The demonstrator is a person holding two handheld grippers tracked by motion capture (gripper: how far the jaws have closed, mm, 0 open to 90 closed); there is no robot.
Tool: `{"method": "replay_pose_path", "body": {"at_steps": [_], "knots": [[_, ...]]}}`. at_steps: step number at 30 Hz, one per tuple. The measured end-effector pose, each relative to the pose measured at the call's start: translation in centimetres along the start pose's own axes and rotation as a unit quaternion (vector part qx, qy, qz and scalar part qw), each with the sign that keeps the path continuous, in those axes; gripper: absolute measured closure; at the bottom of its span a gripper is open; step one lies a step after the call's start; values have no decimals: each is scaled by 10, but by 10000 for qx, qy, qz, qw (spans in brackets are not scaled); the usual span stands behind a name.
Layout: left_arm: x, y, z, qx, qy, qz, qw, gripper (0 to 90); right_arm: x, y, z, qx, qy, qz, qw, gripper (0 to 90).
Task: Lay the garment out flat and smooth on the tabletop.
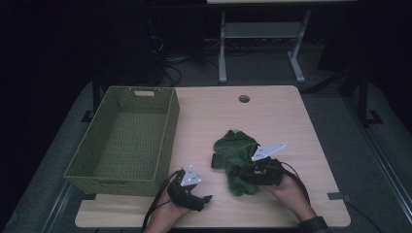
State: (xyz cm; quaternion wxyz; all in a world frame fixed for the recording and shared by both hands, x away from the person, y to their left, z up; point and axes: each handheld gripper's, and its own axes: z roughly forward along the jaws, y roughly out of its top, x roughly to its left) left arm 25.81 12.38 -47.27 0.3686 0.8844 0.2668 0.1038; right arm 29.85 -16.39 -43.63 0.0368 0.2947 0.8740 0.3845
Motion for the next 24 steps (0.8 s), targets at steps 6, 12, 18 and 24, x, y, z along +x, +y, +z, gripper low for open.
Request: {"method": "replay_pose_path", "body": {"at_steps": [6,12,18,24], "knots": [[3,13,-2,-104,-36,-40,9999,144,-5,3,-13,-207,-59,48,9998,563],[7,23,-2,-158,-118,-62,9998,144,-14,4,-20,-323,-148,134,9993,505],[11,39,2,-203,-165,-45,9996,144,-23,9,-29,-479,-301,143,9983,471],[18,53,5,-268,-124,-40,9996,144,-33,14,-34,-550,-425,148,9975,456]]}}
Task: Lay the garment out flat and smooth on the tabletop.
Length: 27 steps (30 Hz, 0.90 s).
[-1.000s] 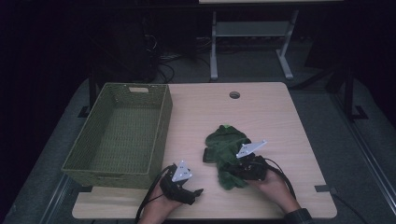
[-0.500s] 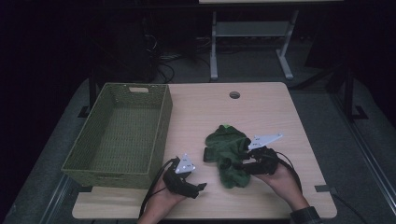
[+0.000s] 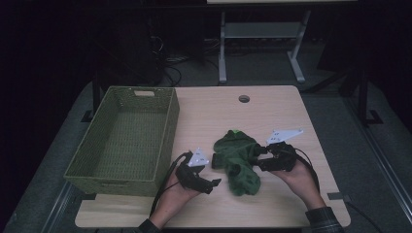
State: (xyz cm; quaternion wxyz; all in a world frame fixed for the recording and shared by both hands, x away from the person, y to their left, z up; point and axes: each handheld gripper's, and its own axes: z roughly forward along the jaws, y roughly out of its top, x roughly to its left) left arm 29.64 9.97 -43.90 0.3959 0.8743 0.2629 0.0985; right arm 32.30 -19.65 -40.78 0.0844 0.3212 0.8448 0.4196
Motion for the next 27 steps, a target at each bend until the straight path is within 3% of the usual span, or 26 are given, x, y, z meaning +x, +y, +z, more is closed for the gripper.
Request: {"method": "replay_pose_path", "body": {"at_steps": [14,24,27], "knots": [[23,34,9,-117,169,119,9997,202,-24,15,1,-49,-156,115,9998,433],[52,55,21,-261,296,-73,9992,280,-48,24,10,-40,-207,283,9994,441],[59,58,28,-199,340,-83,9992,301,-55,26,11,0,-239,342,9991,440]]}}
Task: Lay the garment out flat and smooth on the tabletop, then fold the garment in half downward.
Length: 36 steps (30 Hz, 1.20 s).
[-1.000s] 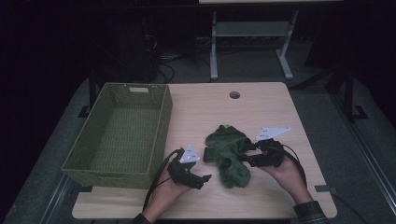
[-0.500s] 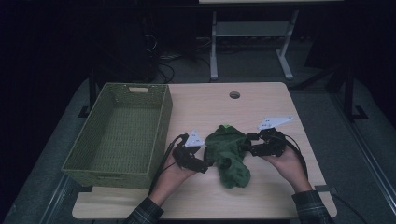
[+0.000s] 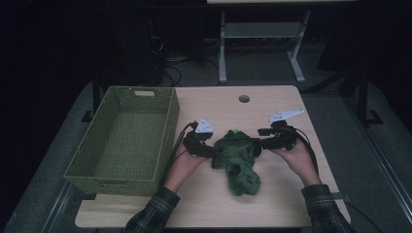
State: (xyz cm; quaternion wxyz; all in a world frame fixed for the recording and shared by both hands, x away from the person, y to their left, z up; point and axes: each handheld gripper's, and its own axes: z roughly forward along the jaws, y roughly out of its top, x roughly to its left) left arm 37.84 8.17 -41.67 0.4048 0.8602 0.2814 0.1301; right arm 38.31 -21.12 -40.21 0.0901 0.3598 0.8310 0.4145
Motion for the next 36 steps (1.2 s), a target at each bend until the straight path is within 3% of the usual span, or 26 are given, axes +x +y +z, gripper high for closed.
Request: {"method": "replay_pose_path", "body": {"at_steps": [4,10,15,21,26,32,34,36], "knots": [[10,0,14,97,26,-48,9999,306,-10,5,3,-58,-66,31,10000,448],[19,-1,31,230,76,-98,9997,325,-24,10,15,76,-91,147,9998,456],[26,-4,42,373,57,-68,9993,371,-32,5,34,457,-46,227,9987,449],[31,-10,55,572,-91,-110,9983,458,-36,-3,54,805,33,163,9966,489],[31,-14,61,689,-158,-108,9974,577,-37,-8,65,997,66,164,9949,573],[30,-11,62,756,-105,-38,9971,796,-35,-11,70,1053,39,117,9944,819],[31,-9,62,778,-31,25,9970,850,-36,-11,70,1031,57,148,9945,858],[31,-7,63,748,9,-34,9972,860,-37,-11,67,1012,75,205,9946,866]]}}
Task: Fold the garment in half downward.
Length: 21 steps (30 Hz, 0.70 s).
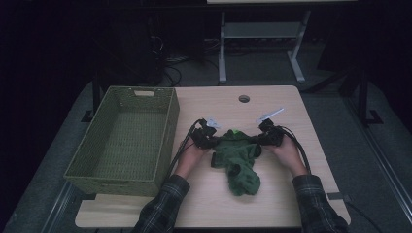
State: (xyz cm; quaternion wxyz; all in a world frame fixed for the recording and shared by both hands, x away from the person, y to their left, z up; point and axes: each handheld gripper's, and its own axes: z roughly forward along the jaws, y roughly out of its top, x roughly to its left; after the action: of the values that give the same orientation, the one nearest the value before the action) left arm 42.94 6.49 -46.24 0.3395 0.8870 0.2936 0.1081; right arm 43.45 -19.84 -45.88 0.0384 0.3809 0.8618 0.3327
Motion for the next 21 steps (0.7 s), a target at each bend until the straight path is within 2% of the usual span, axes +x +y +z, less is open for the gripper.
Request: {"method": "replay_pose_path", "body": {"at_steps": [3,7,8,15,21], "knots": [[3,7,-2,-74,56,23,10000,866,-2,0,-7,-70,-54,68,9999,873],[8,20,-9,-297,121,92,9994,866,-7,0,-19,-270,-69,176,9995,877],[9,23,-10,-341,116,47,9993,866,-8,0,-21,-328,-76,169,9993,880],[9,45,-23,-680,170,197,9973,866,-11,7,-42,-575,-237,177,9979,881],[8,48,-37,-901,17,150,9958,865,-8,12,-61,-946,-222,131,9952,881]]}}
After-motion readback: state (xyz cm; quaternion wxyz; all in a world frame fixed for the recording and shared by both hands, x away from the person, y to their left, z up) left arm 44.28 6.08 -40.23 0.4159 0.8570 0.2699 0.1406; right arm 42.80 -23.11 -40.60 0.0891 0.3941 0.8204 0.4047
